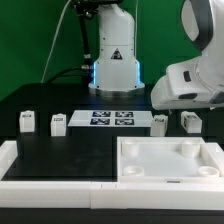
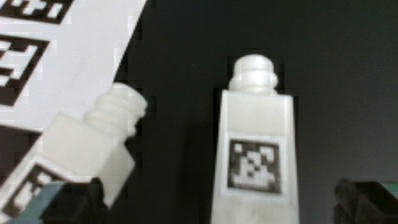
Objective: Assemble one leg
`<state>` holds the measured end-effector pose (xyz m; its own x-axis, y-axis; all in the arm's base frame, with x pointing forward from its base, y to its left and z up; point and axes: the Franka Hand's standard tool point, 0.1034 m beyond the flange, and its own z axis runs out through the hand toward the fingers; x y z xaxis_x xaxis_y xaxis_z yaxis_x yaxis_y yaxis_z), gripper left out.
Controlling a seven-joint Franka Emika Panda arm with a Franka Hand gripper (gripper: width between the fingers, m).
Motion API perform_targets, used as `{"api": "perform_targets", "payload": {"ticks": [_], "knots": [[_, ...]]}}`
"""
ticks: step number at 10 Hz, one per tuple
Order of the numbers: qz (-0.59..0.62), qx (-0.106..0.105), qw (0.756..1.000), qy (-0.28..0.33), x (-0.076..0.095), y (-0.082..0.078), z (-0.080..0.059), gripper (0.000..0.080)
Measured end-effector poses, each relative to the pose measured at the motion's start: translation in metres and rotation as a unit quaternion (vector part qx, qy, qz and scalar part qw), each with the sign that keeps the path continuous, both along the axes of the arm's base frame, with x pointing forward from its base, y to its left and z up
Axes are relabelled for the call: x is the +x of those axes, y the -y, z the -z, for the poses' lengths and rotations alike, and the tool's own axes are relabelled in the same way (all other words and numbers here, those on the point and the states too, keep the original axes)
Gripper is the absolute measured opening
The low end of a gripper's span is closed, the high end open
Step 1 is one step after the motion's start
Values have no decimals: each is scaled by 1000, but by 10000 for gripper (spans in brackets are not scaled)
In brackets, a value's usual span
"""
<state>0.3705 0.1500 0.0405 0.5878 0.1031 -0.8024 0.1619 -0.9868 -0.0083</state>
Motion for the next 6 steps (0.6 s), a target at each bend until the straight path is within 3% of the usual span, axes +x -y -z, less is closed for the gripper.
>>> {"api": "perform_targets", "payload": {"ticks": [1,2,6], "knots": [[3,-4,999,-39,-7,0,9,649],[4,-1,1000,-25,-3,-4,17,649],[-6,-6,1000,-30,-16,-14,29,649]]}}
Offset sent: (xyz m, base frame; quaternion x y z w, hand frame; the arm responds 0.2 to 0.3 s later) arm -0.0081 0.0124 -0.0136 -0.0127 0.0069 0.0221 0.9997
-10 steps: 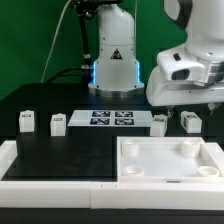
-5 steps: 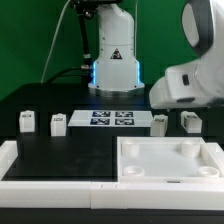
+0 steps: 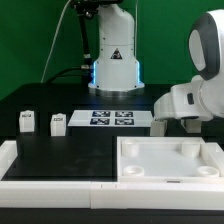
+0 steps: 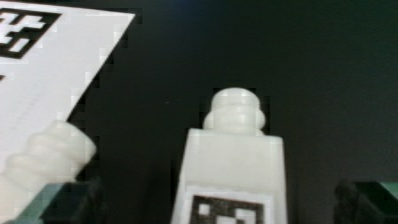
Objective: Assemble one leg
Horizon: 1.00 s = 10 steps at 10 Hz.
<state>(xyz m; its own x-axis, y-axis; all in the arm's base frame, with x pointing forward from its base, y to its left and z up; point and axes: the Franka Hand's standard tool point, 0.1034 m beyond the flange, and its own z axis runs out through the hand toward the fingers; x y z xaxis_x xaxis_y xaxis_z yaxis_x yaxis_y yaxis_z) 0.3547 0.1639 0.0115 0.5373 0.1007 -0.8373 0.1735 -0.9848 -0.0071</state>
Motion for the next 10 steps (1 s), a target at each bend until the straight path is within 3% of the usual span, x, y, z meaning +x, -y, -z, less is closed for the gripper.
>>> {"api": "perform_targets", "payload": {"ticks": [4,6,7,8,10], "knots": [[0,-3,1000,-1,-3,3,5,649],[2,-3,1000,-1,-2,4,5,374],[2,-3,1000,-1,-2,4,5,374],[2,-3,1000,-1,-2,4,5,287],[2,-3,1000,-1,-2,4,5,287]]}}
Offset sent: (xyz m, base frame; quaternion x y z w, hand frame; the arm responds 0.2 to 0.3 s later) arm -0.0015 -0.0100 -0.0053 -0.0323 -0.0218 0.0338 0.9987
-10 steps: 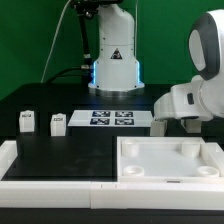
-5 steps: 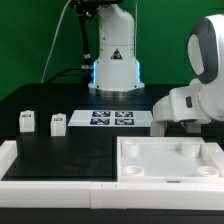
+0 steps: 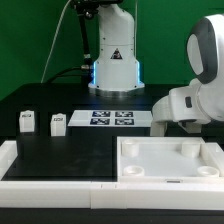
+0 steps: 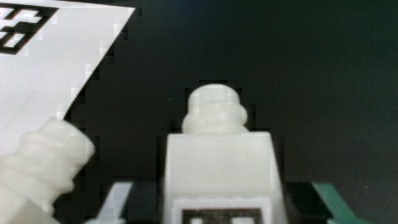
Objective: Assemble one leg
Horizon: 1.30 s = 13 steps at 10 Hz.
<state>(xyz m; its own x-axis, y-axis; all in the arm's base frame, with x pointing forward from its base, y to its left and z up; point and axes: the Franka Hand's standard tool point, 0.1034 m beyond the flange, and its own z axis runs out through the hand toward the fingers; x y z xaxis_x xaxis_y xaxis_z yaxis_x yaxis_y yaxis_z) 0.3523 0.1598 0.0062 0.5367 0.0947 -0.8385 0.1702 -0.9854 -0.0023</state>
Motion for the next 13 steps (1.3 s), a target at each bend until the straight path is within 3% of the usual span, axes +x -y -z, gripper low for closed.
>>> {"api": "perform_targets", "payload": {"ticks": [3,4,7,8,9,10,13], "knots": [[-5,9,1000,-4,1,2,-3,287],[-8,16,1000,-9,6,8,-19,288],[-5,21,1000,21,30,16,-82,289],[-6,23,1000,20,31,18,-94,290],[-5,24,999,25,32,17,-89,290],[-2,33,997,73,42,14,-83,290],[3,58,971,233,52,15,-85,290]]}}
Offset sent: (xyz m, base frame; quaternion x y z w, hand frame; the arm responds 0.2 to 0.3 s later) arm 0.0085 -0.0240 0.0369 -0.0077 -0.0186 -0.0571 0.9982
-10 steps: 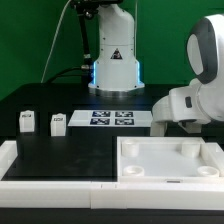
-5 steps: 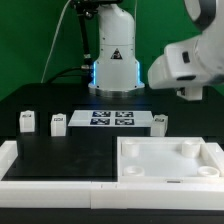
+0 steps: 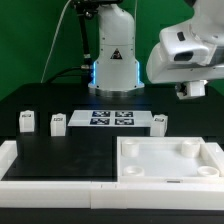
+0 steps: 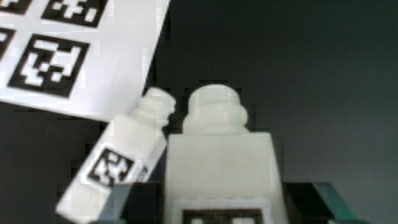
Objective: Assemble one leg
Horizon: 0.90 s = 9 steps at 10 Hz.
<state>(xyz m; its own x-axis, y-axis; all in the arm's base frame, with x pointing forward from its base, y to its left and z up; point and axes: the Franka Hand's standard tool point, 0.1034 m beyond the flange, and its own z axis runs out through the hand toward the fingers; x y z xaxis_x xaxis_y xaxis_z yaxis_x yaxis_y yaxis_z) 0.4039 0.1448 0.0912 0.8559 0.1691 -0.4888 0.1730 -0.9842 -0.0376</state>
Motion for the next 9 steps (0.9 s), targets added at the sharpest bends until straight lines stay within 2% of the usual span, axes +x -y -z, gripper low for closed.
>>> {"api": "perform_targets", "payload": {"ticks": [2,4,6,7,8,9], "knots": [[16,11,996,84,10,11,-4,290],[36,28,981,191,39,26,-11,290],[15,49,963,265,62,24,-15,290],[2,62,944,325,75,15,-25,290],[4,71,928,366,74,13,-24,290],[4,71,928,365,70,14,-22,290]]}}
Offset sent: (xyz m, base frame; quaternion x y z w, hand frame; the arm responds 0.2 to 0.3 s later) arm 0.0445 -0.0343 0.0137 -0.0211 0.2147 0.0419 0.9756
